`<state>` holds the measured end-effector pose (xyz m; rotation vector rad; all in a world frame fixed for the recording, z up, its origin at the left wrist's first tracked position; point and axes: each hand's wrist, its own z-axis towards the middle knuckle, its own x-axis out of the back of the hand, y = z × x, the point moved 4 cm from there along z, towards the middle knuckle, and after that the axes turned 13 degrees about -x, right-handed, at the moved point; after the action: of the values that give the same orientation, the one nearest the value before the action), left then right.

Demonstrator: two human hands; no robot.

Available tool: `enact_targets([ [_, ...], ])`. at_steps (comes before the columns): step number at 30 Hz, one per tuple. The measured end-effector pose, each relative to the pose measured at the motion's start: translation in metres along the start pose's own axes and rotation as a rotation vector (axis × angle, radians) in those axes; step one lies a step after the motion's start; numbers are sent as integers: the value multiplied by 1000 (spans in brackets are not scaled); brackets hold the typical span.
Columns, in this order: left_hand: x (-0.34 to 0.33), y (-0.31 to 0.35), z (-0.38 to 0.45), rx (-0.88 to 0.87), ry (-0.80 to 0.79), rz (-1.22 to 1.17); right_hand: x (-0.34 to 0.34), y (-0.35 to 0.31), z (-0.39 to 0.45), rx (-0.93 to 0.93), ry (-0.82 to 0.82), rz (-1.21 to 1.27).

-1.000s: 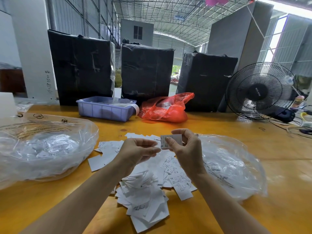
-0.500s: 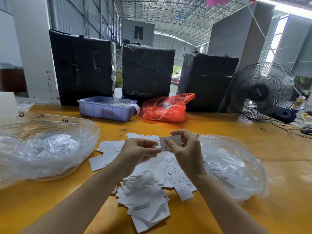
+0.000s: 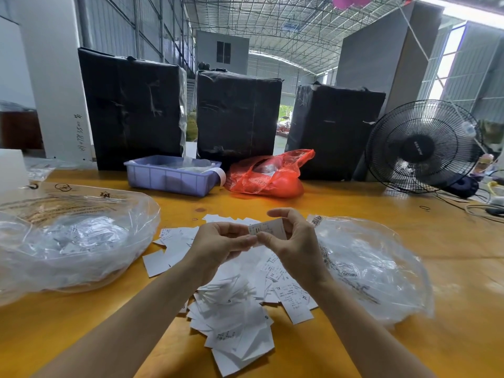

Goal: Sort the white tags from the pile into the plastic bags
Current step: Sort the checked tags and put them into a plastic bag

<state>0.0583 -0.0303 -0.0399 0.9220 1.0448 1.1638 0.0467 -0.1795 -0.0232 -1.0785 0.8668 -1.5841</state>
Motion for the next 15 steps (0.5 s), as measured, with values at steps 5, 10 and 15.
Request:
enact_targets([
  [5,2,1,1,-8,-10,9,6,-1,1,-46,83,130],
  [10,1,4,1,-82,-14,32,11,-4,1,-16,115,150],
  [15,1,6,1,-141,-15,79,5,-6,-2,41,67,70],
])
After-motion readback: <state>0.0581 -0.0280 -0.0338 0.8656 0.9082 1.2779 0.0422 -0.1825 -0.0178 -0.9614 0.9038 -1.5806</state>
